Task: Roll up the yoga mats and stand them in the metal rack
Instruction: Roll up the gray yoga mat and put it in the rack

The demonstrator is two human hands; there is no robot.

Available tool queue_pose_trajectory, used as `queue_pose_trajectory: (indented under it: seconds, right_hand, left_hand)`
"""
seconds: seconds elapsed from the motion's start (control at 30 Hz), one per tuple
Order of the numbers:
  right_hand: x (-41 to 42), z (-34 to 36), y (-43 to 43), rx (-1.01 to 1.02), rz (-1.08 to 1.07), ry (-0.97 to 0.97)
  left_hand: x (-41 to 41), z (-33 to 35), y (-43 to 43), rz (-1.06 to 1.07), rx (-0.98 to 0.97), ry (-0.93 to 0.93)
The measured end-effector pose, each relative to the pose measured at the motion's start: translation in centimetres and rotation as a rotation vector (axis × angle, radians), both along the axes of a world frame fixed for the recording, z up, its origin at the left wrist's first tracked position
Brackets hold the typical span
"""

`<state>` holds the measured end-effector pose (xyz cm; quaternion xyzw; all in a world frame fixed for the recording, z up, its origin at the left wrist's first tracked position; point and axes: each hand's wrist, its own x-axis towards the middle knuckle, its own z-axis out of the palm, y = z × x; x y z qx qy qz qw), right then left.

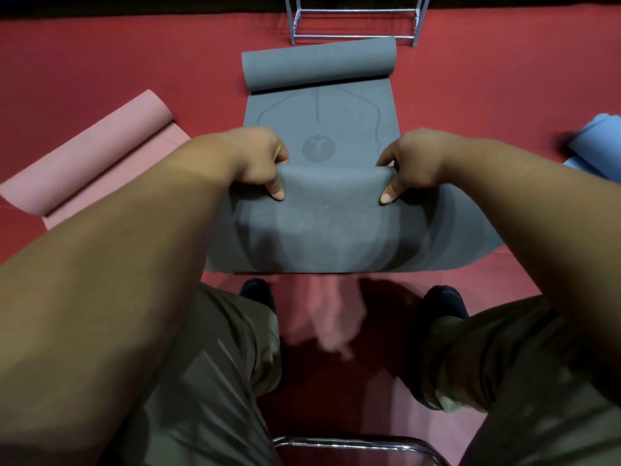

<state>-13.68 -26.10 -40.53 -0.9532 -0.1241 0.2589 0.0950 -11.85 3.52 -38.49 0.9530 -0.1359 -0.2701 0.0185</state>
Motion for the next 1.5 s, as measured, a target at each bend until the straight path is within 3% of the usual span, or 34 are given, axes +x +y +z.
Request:
queue_pose_trajectory:
  seconds: [0.37,0.63,0.73,1.27,1.5]
  right_hand:
    - [0.0,-0.5,-0.2,0.000,0.107,0.003]
    - [-0.7,-0.4,-0.3,0.176,0.012,0.219]
    - [-1.0,-0.2,0.3,0.137,0.041,0.260]
    - [-0.9,-0.2,0.8,0.060,0.040,0.047]
    - [-0.2,-0.7,1.4,0.053,0.039,-0.087]
  left_hand:
    - [-1.1,-0.9,-0.7,0.020,-0.031,0.309]
    - [-0.8,-1.5,-0.7,0.040,0.051,0.268]
    - [-0.6,-1.3,-0.7,0.042,0.049,0.253]
    - [-0.5,-1.3,-0.3,-0.020,-0.009,0.274]
    - [-0.3,-0.5,-0.4,-0.013,0.006,0.126]
